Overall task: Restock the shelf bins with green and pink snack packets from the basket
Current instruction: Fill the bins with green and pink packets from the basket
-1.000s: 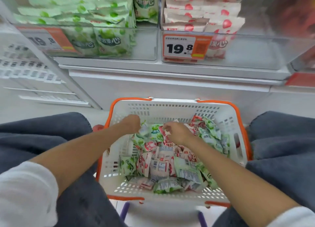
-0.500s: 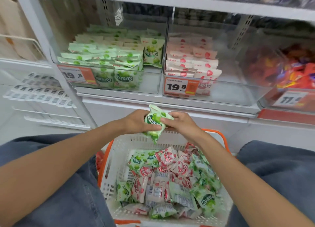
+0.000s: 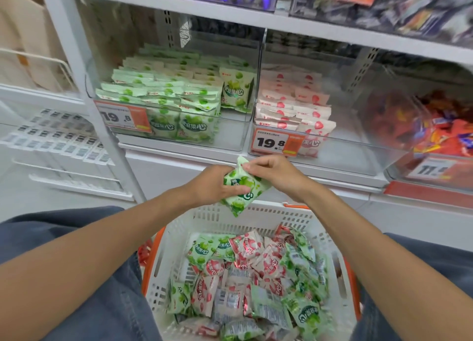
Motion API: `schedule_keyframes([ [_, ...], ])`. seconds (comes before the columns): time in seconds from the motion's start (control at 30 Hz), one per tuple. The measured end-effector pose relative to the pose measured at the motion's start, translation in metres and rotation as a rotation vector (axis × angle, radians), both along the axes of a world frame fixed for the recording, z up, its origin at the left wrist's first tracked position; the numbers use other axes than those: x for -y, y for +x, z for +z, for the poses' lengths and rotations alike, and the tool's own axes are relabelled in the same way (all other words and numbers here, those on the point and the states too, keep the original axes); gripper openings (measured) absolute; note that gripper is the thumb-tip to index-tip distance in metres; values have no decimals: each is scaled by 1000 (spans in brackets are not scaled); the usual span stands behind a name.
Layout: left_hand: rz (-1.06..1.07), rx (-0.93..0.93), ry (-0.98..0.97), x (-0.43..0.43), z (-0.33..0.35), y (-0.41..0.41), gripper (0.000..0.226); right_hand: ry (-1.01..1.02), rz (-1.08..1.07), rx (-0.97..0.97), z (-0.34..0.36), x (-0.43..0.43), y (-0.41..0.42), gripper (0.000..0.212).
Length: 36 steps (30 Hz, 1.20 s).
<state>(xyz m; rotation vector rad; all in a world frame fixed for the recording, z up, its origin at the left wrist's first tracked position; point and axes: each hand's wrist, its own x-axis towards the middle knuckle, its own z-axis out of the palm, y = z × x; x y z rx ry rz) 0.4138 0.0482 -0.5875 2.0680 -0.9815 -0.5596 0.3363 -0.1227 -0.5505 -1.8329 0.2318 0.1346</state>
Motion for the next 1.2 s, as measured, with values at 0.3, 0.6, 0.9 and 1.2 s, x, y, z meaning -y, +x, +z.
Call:
schedule_keyframes([
  [0.3, 71, -317, -155, -19, 21, -2, 33, -239, -146, 130, 34, -20, 9, 35],
  [0.6, 146, -201, -249, -24, 60, 13, 38, -351, 155, -31, 108, -21, 20, 21],
  [0.9, 407, 445, -77, -18, 114, 120, 56, -920, -103, 382, 148, 5, 109, 9],
  [1.2, 160, 655, 505, 14, 79, 183, 82, -1271, 13, 79, 140, 22, 195, 56],
])
